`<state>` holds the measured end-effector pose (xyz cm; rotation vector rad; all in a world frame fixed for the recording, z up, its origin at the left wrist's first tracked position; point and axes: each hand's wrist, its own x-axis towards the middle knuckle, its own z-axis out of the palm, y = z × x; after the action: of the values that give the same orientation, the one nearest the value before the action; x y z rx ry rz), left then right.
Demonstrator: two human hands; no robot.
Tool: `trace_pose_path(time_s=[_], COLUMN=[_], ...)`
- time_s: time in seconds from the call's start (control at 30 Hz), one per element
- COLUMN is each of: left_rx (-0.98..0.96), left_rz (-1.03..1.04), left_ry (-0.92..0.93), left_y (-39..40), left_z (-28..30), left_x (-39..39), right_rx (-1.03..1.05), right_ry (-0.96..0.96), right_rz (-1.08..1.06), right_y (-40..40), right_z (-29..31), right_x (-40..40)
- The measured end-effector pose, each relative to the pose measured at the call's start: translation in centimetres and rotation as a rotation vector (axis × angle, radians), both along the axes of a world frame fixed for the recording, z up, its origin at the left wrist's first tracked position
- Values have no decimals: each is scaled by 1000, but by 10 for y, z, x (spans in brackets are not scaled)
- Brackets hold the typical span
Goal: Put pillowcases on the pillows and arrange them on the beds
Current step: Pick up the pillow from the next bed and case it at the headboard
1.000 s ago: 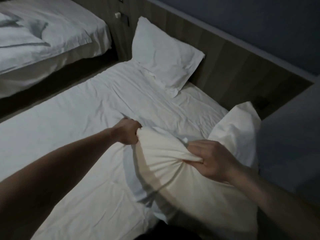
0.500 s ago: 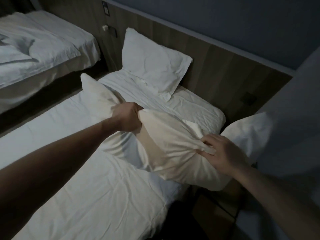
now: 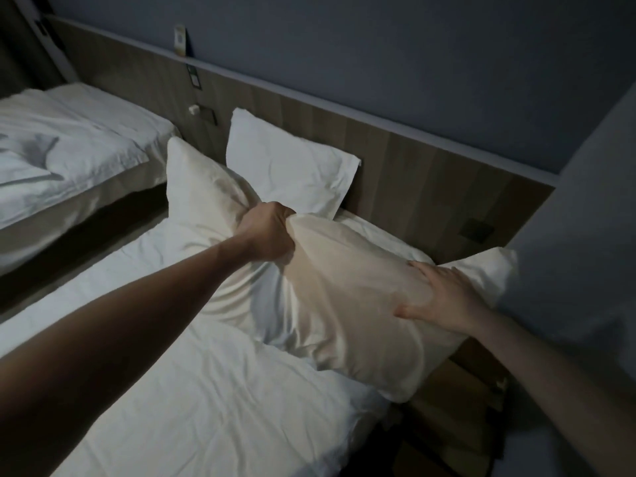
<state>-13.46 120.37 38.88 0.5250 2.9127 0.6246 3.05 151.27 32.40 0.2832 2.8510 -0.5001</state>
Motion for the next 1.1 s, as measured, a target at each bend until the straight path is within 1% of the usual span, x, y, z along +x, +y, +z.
trace_pose_path(time_s=[0.1, 0.23, 0.33, 0.43, 0.5, 0.6, 0.7, 0.8, 0.9, 1.1], left_rx=[-2, -42, -145, -273, -302, -331, -334, -347, -349, -245], left_rz=[28, -7, -46, -26, -34, -104, -169, -199, -220, -219], left_ry=[-28, -54, -31, 10, 13, 11, 4, -10, 5, 3], left_y=[30, 76, 114, 156, 183, 224, 263, 298, 329, 374], left_z=[-9, -25, -32, -41, -50, -68, -97, -130, -157, -211], left_x=[-38, -95, -133, -167, -189, -223, -262, -304, -338, -393], right_rx=[54, 15, 21, 50, 40, 21, -16, -36, -68, -116], right_ry=[-9, 49, 84, 74, 69, 37, 18, -94, -168, -104], right_rz=[3, 12, -8, -21, -36, -96, -153, -186, -220, -283], right_y=[27, 68, 104, 144, 168, 202, 233, 261, 292, 322], right_z=[-1, -11, -22, -33, -42, -59, -81, -100, -132, -182], right_x=[-43, -97, -134, -170, -192, -219, -245, -276, -306, -338])
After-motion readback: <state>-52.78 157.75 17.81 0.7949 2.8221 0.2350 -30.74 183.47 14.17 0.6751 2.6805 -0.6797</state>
